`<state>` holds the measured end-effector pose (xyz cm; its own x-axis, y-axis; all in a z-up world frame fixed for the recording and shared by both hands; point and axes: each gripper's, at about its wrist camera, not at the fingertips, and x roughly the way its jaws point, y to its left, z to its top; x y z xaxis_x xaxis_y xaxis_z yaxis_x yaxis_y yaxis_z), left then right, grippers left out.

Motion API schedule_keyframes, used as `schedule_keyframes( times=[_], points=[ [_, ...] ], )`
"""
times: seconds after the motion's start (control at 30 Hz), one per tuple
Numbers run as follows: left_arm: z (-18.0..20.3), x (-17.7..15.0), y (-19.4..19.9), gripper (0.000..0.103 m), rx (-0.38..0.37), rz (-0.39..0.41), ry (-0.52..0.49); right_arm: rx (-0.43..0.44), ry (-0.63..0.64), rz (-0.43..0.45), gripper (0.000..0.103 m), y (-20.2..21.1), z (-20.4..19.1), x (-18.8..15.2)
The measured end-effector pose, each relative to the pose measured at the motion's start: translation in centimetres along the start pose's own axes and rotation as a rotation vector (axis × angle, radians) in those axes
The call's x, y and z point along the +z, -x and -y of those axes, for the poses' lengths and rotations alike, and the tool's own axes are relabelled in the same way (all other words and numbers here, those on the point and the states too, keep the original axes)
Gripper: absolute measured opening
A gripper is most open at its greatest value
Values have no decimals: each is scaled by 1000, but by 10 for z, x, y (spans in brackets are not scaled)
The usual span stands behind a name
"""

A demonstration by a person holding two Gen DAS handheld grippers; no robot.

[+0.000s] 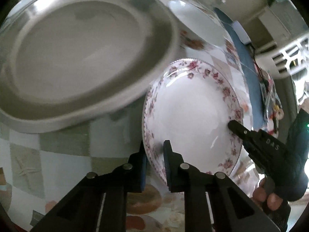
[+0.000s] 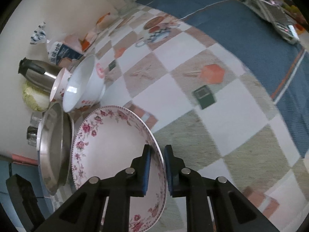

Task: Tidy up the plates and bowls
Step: 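Lift the floral plate with both tools and carry it over the steel basin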

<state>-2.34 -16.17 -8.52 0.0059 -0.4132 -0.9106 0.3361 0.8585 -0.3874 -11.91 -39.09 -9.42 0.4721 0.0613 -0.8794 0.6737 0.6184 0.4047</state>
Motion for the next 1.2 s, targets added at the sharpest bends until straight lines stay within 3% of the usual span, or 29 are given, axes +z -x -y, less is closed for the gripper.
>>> schedule_keyframes(
  times=[0.13, 0.6, 0.77, 0.97, 1.2],
  points=[
    [12, 1, -4, 16, 0, -4, -45, 24, -59, 11, 16, 6, 20, 1],
    [17, 18, -14, 18, -12, 63, -30, 140, -119, 7, 14, 5, 43, 4],
    [23, 19, -13, 18, 13, 76, -83, 107, -82, 15, 15, 5, 35, 4],
    [19, 18, -3, 18, -17, 91, -79, 128, -91, 24, 16, 8, 36, 4],
    [27, 14, 17, 18, -37, 152, -148, 163, -108, 67, 16, 20, 39, 5]
  ],
)
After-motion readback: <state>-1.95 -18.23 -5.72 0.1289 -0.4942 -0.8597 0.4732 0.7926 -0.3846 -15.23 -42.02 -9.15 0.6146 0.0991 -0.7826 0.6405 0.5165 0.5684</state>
